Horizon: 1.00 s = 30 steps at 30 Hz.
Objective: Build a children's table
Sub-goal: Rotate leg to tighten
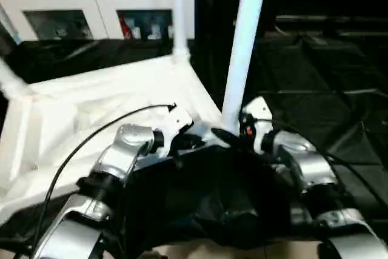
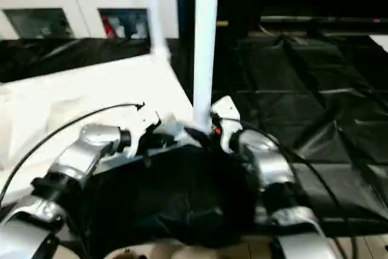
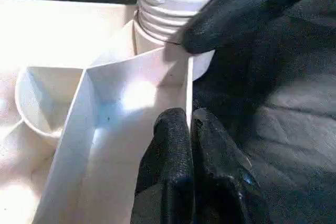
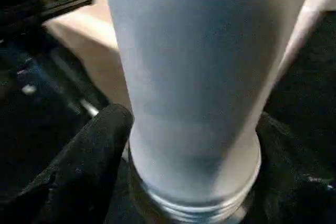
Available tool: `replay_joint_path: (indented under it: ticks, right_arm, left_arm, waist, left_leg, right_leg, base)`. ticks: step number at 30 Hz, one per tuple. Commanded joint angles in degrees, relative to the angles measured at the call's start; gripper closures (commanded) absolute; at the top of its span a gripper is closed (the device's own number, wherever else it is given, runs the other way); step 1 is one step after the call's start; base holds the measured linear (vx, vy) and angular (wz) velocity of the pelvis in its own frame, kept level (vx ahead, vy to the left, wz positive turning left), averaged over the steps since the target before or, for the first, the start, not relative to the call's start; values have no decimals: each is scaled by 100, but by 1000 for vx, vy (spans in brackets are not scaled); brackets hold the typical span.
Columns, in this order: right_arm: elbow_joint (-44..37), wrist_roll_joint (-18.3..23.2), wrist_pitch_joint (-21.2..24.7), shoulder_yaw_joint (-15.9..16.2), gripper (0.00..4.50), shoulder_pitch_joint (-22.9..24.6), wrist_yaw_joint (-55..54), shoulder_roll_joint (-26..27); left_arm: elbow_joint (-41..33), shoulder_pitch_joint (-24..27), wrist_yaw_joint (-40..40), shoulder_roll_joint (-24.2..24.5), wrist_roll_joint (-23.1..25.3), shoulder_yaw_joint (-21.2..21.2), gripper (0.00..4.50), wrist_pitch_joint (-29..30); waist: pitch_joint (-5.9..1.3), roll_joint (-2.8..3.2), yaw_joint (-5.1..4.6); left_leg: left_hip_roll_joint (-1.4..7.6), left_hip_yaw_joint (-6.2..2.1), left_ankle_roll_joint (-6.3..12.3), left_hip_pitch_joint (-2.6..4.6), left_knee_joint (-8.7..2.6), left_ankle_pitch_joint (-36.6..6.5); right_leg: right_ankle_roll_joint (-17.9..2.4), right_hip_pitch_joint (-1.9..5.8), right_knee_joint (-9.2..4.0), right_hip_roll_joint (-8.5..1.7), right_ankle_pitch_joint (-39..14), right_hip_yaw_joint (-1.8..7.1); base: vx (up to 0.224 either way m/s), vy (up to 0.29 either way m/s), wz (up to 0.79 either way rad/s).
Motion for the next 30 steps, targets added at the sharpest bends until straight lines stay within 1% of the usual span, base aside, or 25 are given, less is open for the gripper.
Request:
replay_joint_path:
  ticks: [1,2,3,4,5,7,10,12,14,16,17,18,19,20,21,22,23,24,25,26,27,28,29,30]
  right_arm:
    - [-346,166,123,470,95,100,769,28]
    - [-548,170,181,604,95,188,1127,-190]
    - [-622,174,251,648,95,216,1260,-268]
    - [-660,177,300,669,111,230,1333,-309]
    - [-677,182,342,674,121,234,1360,-322]
    - [-688,192,368,676,132,235,1363,-324]
    - [-724,229,419,673,162,239,1383,-313]
    - [-740,254,459,664,170,248,1386,-295]
    - [-799,292,587,626,175,305,1322,-201]
    - [-740,257,558,574,175,314,1129,-100]
    - [-621,208,525,495,176,292,848,28]
    - [-413,125,477,376,176,237,353,245]
    - [-413,125,477,376,176,237,353,245]
    - [-168,8,479,280,176,151,-191,441]
    - [-56,-49,481,248,176,107,-419,511]
    - [107,-117,420,193,176,44,-735,614]
    - [356,-163,410,69,177,-64,-1235,787]
    - [511,-166,448,-27,177,-138,-1546,901]
    - [596,-162,464,-84,177,-180,-1719,967]
    - [744,-145,475,-192,177,-256,-2028,1086]
    - [1003,-130,455,-359,177,-396,-2582,1293]
    - [1200,-159,387,-465,177,-508,-2992,1462]
    - [1222,-171,365,-468,177,-523,-3035,1488]
    - [1334,-255,190,-466,177,-604,-3211,1639]
  left_arm:
    - [-350,-72,-256,-84,-243,-115,450,-238]
    - [-383,-18,-401,46,-194,-152,450,-277]
    - [-388,2,-481,105,-184,-159,450,-284]
    - [-390,13,-532,140,-182,-162,450,-286]
    - [-399,23,-564,160,-186,-153,450,-276]
    - [-425,36,-599,184,-206,-134,450,-248]
    - [-483,48,-604,205,-237,-125,450,-203]
    - [-498,55,-596,200,-247,-113,450,-188]
    - [-495,55,-494,137,-257,-58,450,-179]
    - [-466,35,-377,73,-254,-20,450,-162]
    - [-394,-14,-203,-15,-230,27,450,-142]
    - [-247,-120,99,-168,-186,98,450,-124]
    - [-247,-120,99,-168,-186,98,450,-124]
    - [-100,-231,386,-322,-157,162,450,-107]
    - [-40,-278,499,-384,-149,186,450,-90]
    - [27,-332,588,-452,-136,192,450,-76]
    - [143,-413,796,-553,-74,195,450,-57]
    - [225,-467,948,-620,-27,198,450,-45]
    - [268,-496,1030,-661,-5,200,450,-33]
    - [334,-544,1166,-737,24,206,450,1]
    - [458,-639,1440,-892,58,238,450,65]
    - [559,-717,1707,-1036,86,290,450,118]
    - [575,-729,1757,-1060,91,303,450,121]
    - [673,-796,1988,-1179,111,352,450,108]
  waist:
    - [-375,-70,10]
    - [-371,-58,22]
    - [-380,-71,33]
    - [-372,-72,37]
    - [-374,-67,36]
    - [-371,-83,38]
    - [-367,-92,40]
    - [-373,-90,42]
    - [-383,-105,51]
    - [-384,-98,49]
    - [-377,-109,38]
    - [-373,-105,28]
    - [-356,-104,5]
    - [-362,-112,5]
    - [-350,-109,-36]
    - [-348,-95,-45]
    - [-339,-99,-76]
    - [-337,-89,-87]
    - [-342,-98,-99]
    - [-348,-76,-98]
    - [-346,-89,-111]
    - [-359,-62,-120]
    - [-369,-63,-121]
    - [-370,-59,-122]
  left_leg:
    - [114,20,465,51,-356,-958]
    - [120,20,477,50,-359,-949]
    - [121,20,486,55,-351,-931]
    - [115,20,506,42,-354,-895]
    - [117,21,491,45,-355,-905]
    - [116,24,454,51,-356,-952]
    - [115,22,406,54,-364,-983]
    - [116,20,403,57,-361,-952]
    - [113,19,440,43,-349,-812]
    - [111,23,458,45,-345,-783]
    - [106,26,435,44,-349,-826]
    - [106,23,410,44,-353,-844]
    - [92,21,341,48,-367,-926]
    - [88,14,310,48,-369,-957]
    - [78,11,212,61,-385,-1103]
    - [78,11,181,63,-389,-1124]
    - [71,6,132,56,-400,-1175]
    - [60,6,108,64,-401,-1213]
    - [67,3,82,71,-405,-1236]
    - [65,2,73,73,-398,-1208]
    - [62,0,84,64,-407,-1202]
    - [62,4,71,68,-398,-1111]
    - [60,0,52,75,-398,-1061]
    - [62,6,59,72,-391,-1069]
  right_leg:
    - [-1371,318,-381,-248,-624,198]
    - [-1362,307,-382,-248,-624,198]
    - [-1358,311,-376,-249,-599,198]
    - [-1363,313,-371,-248,-577,199]
    - [-1381,305,-368,-252,-589,197]
    - [-1400,297,-377,-261,-683,201]
    - [-1375,296,-385,-262,-785,202]
    - [-1371,298,-379,-265,-757,205]
    - [-1378,310,-354,-263,-576,203]
    - [-1383,300,-355,-261,-548,202]
    - [-1375,295,-365,-262,-621,204]
    - [-1373,291,-368,-271,-661,208]
    - [-1341,283,-399,-274,-855,204]
    - [-1304,298,-404,-277,-959,201]
    - [-1226,284,-433,-275,-1251,202]
    - [-1194,282,-441,-274,-1310,207]
    - [-1139,279,-456,-281,-1455,207]
    - [-1107,275,-473,-275,-1560,204]
    - [-1060,275,-487,-278,-1635,207]
    - [-1058,269,-479,-280,-1591,212]
    - [-1039,277,-484,-271,-1558,207]
    - [-1068,265,-463,-267,-1382,215]
    - [-1105,270,-455,-260,-1246,206]
    - [-1130,270,-447,-256,-1167,207]
  base:
    - [0,0,0]
    - [0,0,0]
    - [0,0,0]
    - [0,0,0]
    - [0,0,0]
    - [0,0,0]
    - [0,0,0]
    - [0,0,0]
    - [0,0,0]
    - [0,0,0]
    - [0,0,0]
    - [0,0,0]
    - [0,0,0]
    - [0,0,0]
    - [0,0,0]
    - [0,0,0]
    - [0,0,0]
    - [0,0,0]
    - [0,0,0]
    - [0,0,0]
    - [0,0,0]
    - [0,0,0]
    - [0,0,0]
    - [0,0,0]
